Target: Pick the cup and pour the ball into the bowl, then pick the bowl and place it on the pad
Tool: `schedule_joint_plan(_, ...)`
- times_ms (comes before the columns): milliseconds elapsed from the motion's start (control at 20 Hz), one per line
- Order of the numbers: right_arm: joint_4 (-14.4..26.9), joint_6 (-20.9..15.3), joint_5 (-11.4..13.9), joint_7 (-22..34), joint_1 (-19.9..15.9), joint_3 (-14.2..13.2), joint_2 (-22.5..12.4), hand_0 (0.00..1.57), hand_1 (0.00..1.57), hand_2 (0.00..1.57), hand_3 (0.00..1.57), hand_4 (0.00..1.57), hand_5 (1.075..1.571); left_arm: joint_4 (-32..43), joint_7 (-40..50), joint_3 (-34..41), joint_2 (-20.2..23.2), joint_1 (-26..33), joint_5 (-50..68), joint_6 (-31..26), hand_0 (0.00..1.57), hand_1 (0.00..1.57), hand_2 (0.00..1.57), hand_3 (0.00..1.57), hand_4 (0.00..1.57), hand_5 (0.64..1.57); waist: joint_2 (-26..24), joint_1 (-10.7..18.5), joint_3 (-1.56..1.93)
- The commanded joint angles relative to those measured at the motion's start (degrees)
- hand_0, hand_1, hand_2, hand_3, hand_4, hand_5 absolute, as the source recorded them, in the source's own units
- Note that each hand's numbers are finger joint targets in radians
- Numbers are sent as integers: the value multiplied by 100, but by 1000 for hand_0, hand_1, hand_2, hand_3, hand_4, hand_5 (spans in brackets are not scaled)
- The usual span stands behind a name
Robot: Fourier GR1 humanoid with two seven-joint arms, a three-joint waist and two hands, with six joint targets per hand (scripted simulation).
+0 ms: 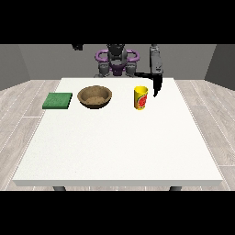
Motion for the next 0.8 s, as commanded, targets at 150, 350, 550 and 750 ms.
schedule_joint_plan(150,-302,369,-466,246,-162,-660,-316,0,0,0,0,0,1565,1177,-852,196,198,-427,19,-193,0,0,0,0,0,1427,191,-112,0)
schedule_joint_plan(350,-432,790,-650,-347,634,-599,-316,0,0,0,0,0,1568,1528,-1054,296,110,-587,-2,164,0,0,0,0,0,1426,199,-372,2)
schedule_joint_plan(550,-936,995,-949,-70,438,-953,-641,0,0,0,0,0,1567,2087,-1743,482,244,-557,57,-9,0,0,0,0,0,1431,578,-595,-2)
schedule_joint_plan(750,-1327,851,-898,44,526,-947,-544,0,0,0,0,0,1567,2525,-1635,601,525,-1052,49,138,0,0,0,0,0,1409,637,-694,-3)
